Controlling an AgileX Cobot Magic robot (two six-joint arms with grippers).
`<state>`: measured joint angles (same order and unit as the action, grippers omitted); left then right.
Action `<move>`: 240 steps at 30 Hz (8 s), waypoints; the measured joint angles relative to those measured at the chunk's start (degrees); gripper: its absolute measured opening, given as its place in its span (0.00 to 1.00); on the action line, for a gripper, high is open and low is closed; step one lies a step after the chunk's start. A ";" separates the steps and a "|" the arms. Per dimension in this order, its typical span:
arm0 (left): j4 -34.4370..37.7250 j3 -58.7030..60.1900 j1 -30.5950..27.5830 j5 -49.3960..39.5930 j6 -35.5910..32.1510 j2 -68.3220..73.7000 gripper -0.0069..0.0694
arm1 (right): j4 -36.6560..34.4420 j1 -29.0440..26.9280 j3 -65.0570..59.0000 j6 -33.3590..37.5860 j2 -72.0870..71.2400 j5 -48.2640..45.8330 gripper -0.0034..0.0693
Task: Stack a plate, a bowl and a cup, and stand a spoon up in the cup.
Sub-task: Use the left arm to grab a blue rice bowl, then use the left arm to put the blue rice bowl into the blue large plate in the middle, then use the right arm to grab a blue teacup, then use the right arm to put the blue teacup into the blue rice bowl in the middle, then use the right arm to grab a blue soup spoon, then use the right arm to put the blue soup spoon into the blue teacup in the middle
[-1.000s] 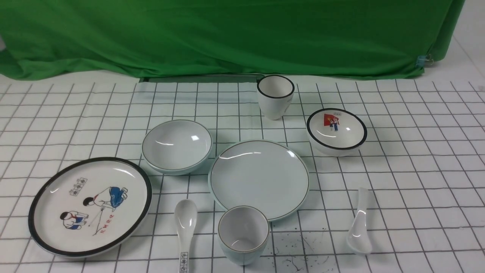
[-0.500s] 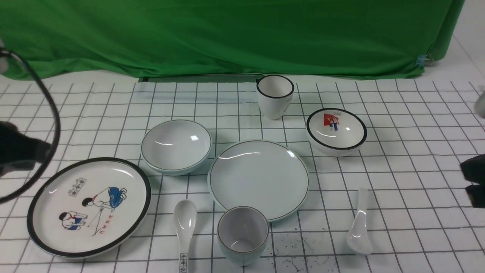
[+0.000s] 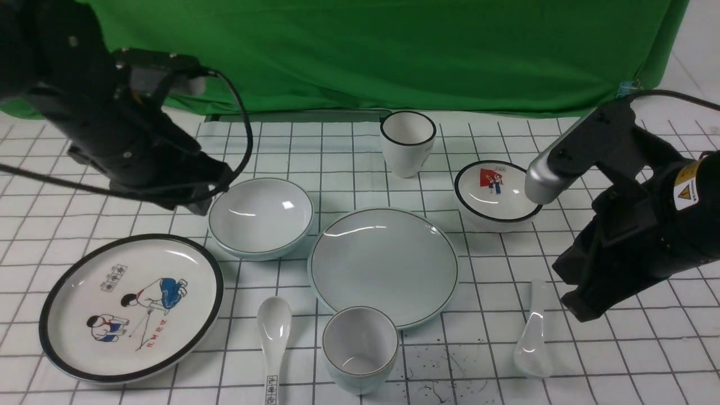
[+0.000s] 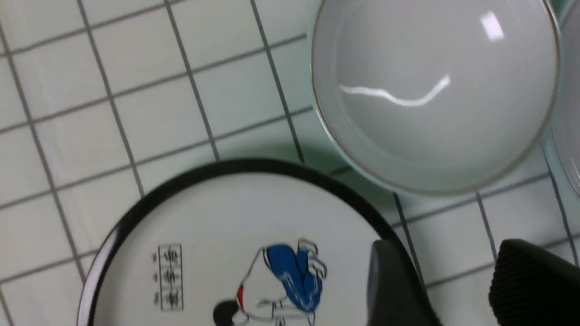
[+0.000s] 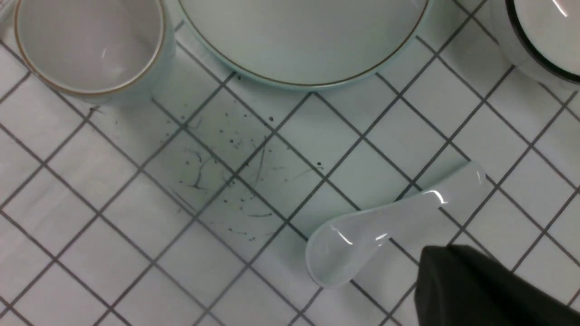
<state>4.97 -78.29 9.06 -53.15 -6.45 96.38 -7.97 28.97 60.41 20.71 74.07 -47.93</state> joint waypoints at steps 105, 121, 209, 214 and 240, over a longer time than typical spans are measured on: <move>-3.60 25.67 13.20 2.37 7.41 -45.36 0.04 | 6.19 20.08 18.59 -11.98 29.13 -1.42 0.77; -3.60 26.09 13.20 2.30 7.41 -45.36 0.04 | 5.89 20.08 20.18 -13.59 32.68 -1.29 0.16; -4.29 26.13 13.20 3.41 3.39 -45.36 0.04 | 5.50 -7.05 0.27 -31.81 30.66 16.55 0.39; -4.49 26.13 13.20 3.41 3.39 -45.36 0.04 | 5.31 -7.25 1.05 -29.75 30.34 15.21 0.27; -4.97 26.13 13.20 6.26 3.57 -45.36 0.04 | 5.30 9.57 6.00 -20.29 25.20 64.00 0.27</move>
<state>0.00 -52.16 22.26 -46.89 -2.88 51.02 -2.68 38.53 66.41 0.42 99.27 16.07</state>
